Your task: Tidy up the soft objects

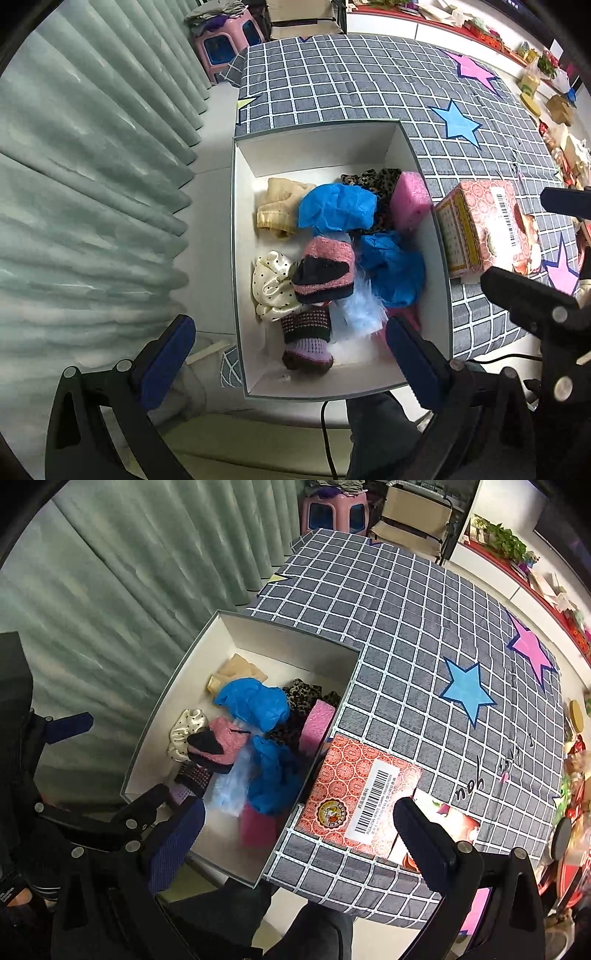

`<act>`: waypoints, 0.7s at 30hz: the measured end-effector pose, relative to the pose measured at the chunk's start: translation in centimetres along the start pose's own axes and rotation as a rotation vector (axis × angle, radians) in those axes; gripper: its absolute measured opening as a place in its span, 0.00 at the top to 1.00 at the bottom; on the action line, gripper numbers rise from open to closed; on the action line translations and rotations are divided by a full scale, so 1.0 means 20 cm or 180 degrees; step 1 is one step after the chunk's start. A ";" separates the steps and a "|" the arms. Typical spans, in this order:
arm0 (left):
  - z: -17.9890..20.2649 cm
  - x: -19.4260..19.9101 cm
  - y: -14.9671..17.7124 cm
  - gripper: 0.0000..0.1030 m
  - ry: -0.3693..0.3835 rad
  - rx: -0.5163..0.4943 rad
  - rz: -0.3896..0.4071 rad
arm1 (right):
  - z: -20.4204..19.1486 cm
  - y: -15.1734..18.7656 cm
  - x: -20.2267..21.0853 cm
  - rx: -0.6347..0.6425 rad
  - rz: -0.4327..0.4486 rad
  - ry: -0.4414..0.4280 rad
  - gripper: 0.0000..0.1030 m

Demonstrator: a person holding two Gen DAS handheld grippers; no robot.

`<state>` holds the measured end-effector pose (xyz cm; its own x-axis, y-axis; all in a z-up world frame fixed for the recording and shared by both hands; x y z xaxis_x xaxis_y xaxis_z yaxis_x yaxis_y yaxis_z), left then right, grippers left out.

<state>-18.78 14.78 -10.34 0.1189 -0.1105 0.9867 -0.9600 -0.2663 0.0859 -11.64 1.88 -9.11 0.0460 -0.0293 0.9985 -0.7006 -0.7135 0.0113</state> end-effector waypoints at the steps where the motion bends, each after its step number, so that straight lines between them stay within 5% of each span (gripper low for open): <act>1: 0.00 0.00 0.00 0.00 -0.0009 -0.0006 -0.0012 | -0.01 0.00 0.00 0.0010 0.0002 -0.0003 0.00; 21: 0.02 -0.02 0.03 0.00 0.0090 -0.0041 -0.0051 | -0.03 0.05 0.02 0.0019 0.0034 0.0019 0.00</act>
<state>-19.24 14.21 -10.70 0.1273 -0.0793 0.9887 -0.9613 -0.2555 0.1033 -12.70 1.55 -8.74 0.0343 -0.0327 0.9989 -0.6967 -0.7174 0.0004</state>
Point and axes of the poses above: each gripper's, at about its wrist camera, not at the fingertips, and x roughly against the way its jaws point, z to its right, y to its underside, the point moved 6 cm from there along -x, roughly the way its jaws point, and after that the axes turned 15 degrees about -z, right-handed, at the moved point
